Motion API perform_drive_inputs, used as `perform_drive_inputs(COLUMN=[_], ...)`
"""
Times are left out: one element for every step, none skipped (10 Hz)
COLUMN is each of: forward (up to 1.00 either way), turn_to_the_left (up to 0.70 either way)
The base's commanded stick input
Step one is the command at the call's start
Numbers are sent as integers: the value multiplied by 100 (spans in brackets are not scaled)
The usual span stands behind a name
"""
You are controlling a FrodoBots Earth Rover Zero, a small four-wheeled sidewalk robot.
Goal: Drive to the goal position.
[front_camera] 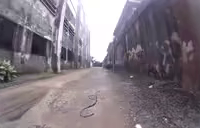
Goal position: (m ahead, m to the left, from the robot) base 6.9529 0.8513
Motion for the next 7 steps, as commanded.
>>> perform_drive_inputs(forward=[30,30,30,30,30,30,30], turn_to_the_left=[0,0,0,0,0,0,0])
